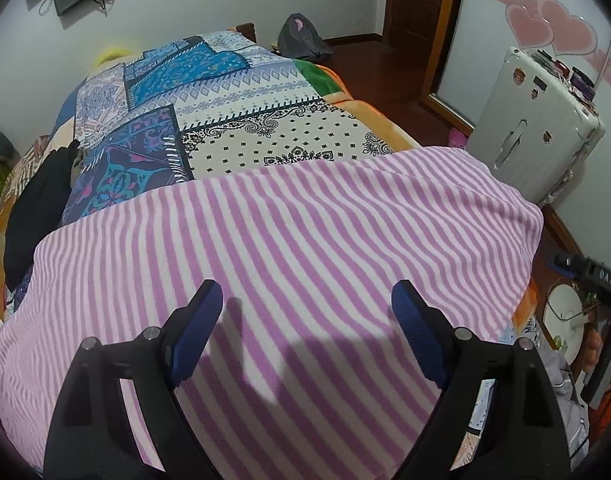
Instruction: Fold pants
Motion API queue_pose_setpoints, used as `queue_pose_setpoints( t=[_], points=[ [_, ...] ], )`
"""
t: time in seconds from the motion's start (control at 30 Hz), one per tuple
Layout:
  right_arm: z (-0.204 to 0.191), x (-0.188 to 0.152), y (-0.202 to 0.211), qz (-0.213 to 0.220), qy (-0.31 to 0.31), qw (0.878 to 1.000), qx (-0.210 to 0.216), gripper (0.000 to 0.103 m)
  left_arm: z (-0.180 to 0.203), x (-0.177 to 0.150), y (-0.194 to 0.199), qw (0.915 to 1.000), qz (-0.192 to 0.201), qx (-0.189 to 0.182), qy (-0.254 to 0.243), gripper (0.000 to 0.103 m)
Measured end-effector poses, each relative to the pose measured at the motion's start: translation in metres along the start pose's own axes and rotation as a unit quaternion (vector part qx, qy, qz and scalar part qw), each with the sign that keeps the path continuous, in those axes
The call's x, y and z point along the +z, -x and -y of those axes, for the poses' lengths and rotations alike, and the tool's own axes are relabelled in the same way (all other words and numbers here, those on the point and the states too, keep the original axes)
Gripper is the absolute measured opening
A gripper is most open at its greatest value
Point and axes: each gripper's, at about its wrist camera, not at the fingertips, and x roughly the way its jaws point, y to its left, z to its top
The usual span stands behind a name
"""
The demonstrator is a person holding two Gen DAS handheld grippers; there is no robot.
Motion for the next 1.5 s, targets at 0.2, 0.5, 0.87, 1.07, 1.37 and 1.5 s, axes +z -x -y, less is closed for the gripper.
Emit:
queue_pose_setpoints(
  t=[0.2,0.5,0.87,1.07,1.37,1.5],
  points=[
    [0.007,-0.022,-0.007,-0.049,-0.030,0.998,0.037,0.054,0.008,-0.002,-0.006,1.0000,-0.008,-0.004,-0.003,0.088],
    [0.003,-0.013,-0.040,-0.054,-0.073,0.991,0.101,0.059,0.012,-0.002,-0.012,0.9998,-0.017,0.007,-0.009,0.088],
    [-0.007,0.001,-0.038,-0.013,-0.059,0.990,0.128,0.059,0.021,-0.002,-0.024,0.9996,-0.023,0.002,-0.015,0.088],
    [-0.009,0.008,-0.048,-0.002,-0.077,0.990,0.118,0.059,0.027,-0.003,-0.028,0.9993,-0.022,0.005,-0.029,0.088],
    [-0.009,0.007,-0.040,0.017,-0.070,0.989,0.126,0.059,0.024,-0.004,-0.028,0.9996,-0.017,-0.004,-0.024,0.088],
    [-0.018,0.012,-0.048,-0.001,-0.049,0.994,0.099,0.054,0.024,-0.004,-0.028,0.9996,-0.016,-0.004,-0.024,0.088]
  ],
)
